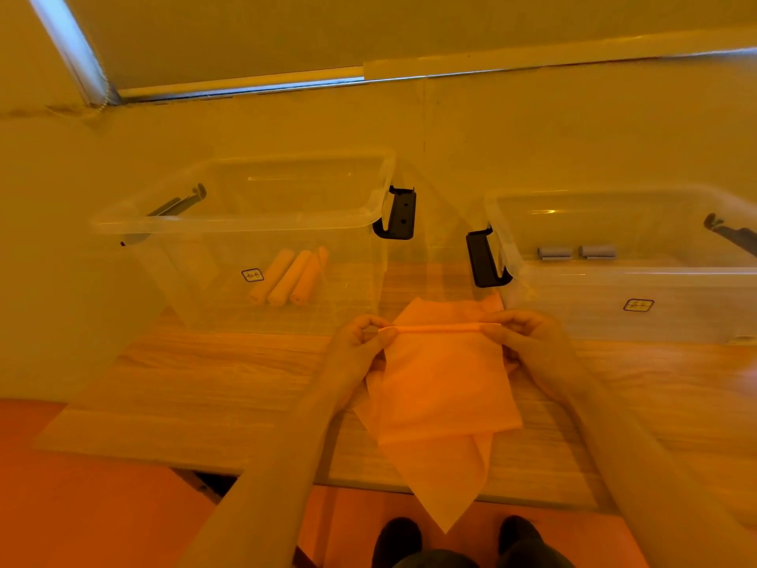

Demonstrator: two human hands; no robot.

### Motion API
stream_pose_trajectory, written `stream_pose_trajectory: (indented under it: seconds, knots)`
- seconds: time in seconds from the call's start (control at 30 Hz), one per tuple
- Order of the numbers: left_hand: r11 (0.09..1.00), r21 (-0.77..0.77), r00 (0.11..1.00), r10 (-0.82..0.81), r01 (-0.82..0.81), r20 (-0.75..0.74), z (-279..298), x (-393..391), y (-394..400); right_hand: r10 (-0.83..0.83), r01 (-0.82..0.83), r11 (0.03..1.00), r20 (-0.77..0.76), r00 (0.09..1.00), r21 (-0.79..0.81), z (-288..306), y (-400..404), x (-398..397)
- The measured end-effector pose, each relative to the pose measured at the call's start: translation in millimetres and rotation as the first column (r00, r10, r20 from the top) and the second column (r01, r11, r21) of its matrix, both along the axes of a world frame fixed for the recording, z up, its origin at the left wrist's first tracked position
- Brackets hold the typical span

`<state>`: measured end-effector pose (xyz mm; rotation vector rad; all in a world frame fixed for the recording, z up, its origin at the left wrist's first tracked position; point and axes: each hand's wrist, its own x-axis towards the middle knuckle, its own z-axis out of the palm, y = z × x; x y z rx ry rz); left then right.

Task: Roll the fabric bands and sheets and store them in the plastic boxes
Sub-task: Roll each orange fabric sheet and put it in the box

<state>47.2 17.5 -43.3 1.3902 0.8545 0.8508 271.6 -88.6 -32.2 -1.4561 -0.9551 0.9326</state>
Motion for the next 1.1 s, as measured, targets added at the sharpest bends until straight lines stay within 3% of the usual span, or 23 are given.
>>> stream_pose_trajectory:
  seconds: [0.2,0.37,0.63,0.93,1.1]
  knots:
    - [0.994,-0.107,0.994,-0.019,0.031,0.110,5.6,-0.1,-5.3,0.012,-0.012,1.000,-0.019,1.000,0.020,-0.1,-1.1,0.0]
    - [0.988,-0.153,0.995,0.023,-0.008,0.099,3.3,-1.9,-1.2,-0.013,0.015,0.999,-0.030,0.999,0.053,-0.2,-2.6,-2.2]
    - [0.995,-0.099,0.996,0.015,-0.006,0.090,2.6,-1.6,-0.4,-0.059,0.059,0.996,0.001,0.998,0.068,-1.3,-0.2,-4.4]
    - [0.999,-0.031,0.999,0.017,-0.018,-0.028,5.3,0.6,-2.4,-0.028,0.026,0.999,0.057,0.998,0.044,-1.3,-0.1,-5.0]
    - [0.996,-0.091,0.999,0.003,0.001,0.042,7.9,0.4,-6.6,-0.050,0.046,0.997,0.067,0.997,0.060,-2.3,0.0,-4.5]
